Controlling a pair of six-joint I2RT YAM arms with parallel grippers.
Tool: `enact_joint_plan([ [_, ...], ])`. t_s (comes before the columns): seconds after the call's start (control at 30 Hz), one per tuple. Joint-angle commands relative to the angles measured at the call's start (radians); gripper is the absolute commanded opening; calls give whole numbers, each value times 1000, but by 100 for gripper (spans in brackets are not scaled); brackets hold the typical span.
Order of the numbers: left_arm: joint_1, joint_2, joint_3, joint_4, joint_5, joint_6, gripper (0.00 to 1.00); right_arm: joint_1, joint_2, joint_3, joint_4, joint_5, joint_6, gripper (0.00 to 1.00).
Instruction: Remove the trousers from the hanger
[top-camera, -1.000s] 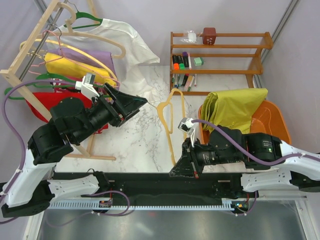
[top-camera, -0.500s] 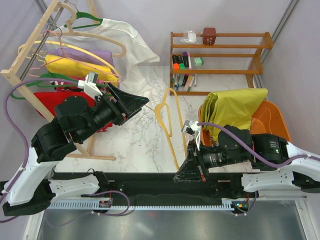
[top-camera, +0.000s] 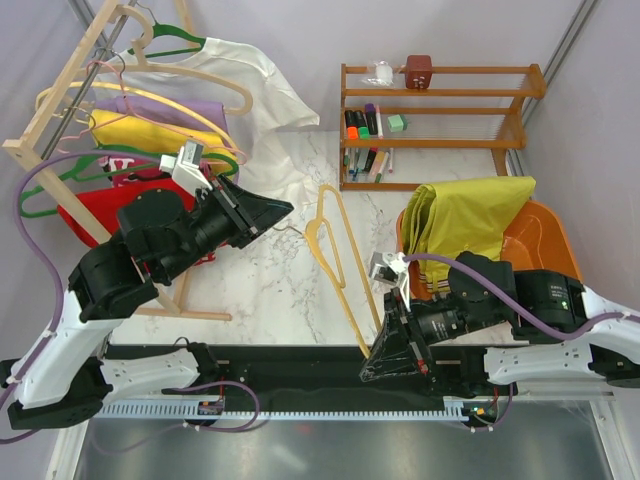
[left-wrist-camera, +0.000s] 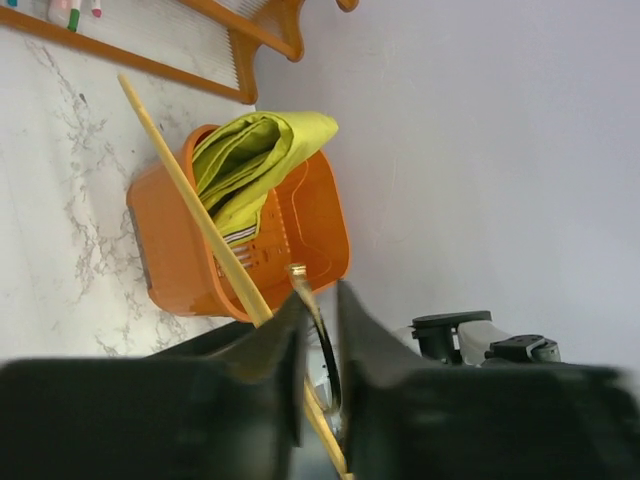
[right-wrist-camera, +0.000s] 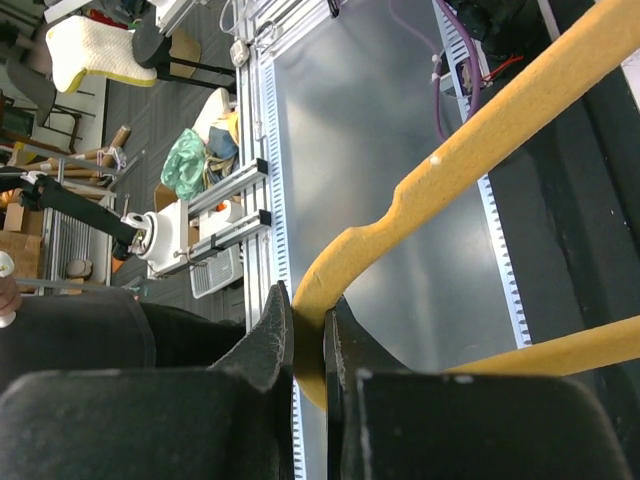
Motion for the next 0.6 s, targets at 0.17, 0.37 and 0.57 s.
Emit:
enact_joint_plan([
  [0.17, 1, -20, -17, 29, 28, 33, 43, 4, -34, -11, 51, 32, -26, 0],
  [0.37, -1, -97, -92, 21, 39, -6, 61, 4, -68, -23, 61, 169, 57, 0],
  [0.57, 1, -216, -163, 8, 38, -37, 70, 4, -100, -66, 69, 208, 92, 0],
])
